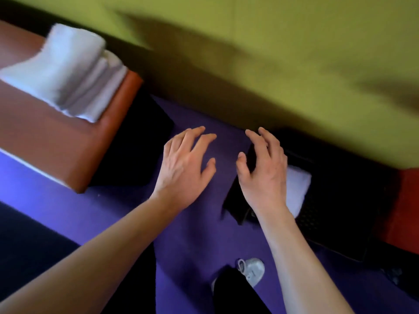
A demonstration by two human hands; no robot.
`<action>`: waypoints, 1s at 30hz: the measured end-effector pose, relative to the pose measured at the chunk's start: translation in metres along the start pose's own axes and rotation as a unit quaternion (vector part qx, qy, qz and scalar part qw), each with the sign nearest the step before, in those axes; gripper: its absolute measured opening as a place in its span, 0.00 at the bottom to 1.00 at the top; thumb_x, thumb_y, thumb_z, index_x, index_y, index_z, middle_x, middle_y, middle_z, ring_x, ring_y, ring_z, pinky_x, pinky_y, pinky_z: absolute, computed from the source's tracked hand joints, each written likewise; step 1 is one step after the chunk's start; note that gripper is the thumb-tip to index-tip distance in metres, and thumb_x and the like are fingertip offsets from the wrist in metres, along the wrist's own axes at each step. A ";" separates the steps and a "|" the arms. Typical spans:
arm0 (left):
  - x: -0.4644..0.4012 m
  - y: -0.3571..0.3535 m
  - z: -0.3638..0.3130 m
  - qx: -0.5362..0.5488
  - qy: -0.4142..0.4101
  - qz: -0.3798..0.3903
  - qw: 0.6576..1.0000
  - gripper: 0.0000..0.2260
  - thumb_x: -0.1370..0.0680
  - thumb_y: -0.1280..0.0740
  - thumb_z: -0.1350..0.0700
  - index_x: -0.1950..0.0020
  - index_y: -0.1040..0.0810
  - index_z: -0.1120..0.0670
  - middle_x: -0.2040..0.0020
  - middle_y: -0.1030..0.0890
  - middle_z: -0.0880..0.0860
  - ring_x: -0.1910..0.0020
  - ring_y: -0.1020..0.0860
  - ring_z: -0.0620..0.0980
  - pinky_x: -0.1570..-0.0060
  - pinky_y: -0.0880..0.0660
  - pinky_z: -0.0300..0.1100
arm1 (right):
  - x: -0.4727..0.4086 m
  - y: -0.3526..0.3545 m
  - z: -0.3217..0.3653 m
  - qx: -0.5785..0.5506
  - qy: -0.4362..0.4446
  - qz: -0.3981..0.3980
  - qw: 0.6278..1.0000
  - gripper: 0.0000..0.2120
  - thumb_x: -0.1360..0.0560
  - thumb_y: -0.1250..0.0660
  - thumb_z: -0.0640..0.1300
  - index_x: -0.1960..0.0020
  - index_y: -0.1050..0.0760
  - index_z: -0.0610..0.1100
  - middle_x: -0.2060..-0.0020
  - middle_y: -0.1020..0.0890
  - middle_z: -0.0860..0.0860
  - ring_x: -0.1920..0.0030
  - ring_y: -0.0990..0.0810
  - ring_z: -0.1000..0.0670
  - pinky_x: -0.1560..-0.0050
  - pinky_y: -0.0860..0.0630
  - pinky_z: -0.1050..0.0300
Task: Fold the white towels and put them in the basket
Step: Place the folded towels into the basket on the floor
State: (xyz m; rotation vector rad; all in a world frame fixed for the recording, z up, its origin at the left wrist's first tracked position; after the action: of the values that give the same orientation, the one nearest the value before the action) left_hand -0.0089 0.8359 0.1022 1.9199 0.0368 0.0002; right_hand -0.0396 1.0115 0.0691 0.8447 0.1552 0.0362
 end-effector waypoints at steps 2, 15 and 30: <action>0.000 0.028 0.034 0.006 0.038 -0.024 0.999 0.22 0.24 0.32 0.50 0.30 0.25 0.51 0.30 0.27 0.51 0.30 0.29 0.54 0.31 0.33 0.51 | -0.016 -0.022 0.041 -0.010 0.024 0.014 1.000 0.22 0.23 0.34 0.46 0.29 0.28 0.47 0.29 0.29 0.47 0.30 0.30 0.46 0.32 0.34 0.49; -0.014 0.143 0.291 0.016 0.166 -0.039 0.985 0.19 0.22 0.34 0.51 0.31 0.26 0.49 0.30 0.28 0.51 0.31 0.30 0.56 0.31 0.36 0.51 | -0.085 -0.214 0.270 -0.103 0.078 0.098 0.987 0.22 0.22 0.35 0.46 0.29 0.29 0.48 0.33 0.28 0.49 0.33 0.28 0.48 0.37 0.27 0.42; -0.159 0.142 0.476 0.091 -0.008 0.173 0.981 0.20 0.16 0.40 0.54 0.27 0.31 0.37 0.17 0.47 0.48 0.18 0.51 0.54 0.23 0.48 0.62 | -0.145 -0.333 0.332 -0.171 -0.162 0.060 0.970 0.22 0.27 0.32 0.65 0.34 0.30 0.66 0.24 0.41 0.57 0.28 0.33 0.52 0.38 0.24 0.43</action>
State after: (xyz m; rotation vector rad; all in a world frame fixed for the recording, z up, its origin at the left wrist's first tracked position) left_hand -0.1561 0.3365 0.0752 2.0858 -0.3175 0.2213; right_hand -0.1424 0.5301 0.0548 0.5035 -0.2059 0.0363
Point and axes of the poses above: each hand's wrist, its own x-axis away from the middle knuckle, its own y-axis out of the back of the hand, z = x × y, the point moved 2 cm from there along -x, towards the middle knuckle
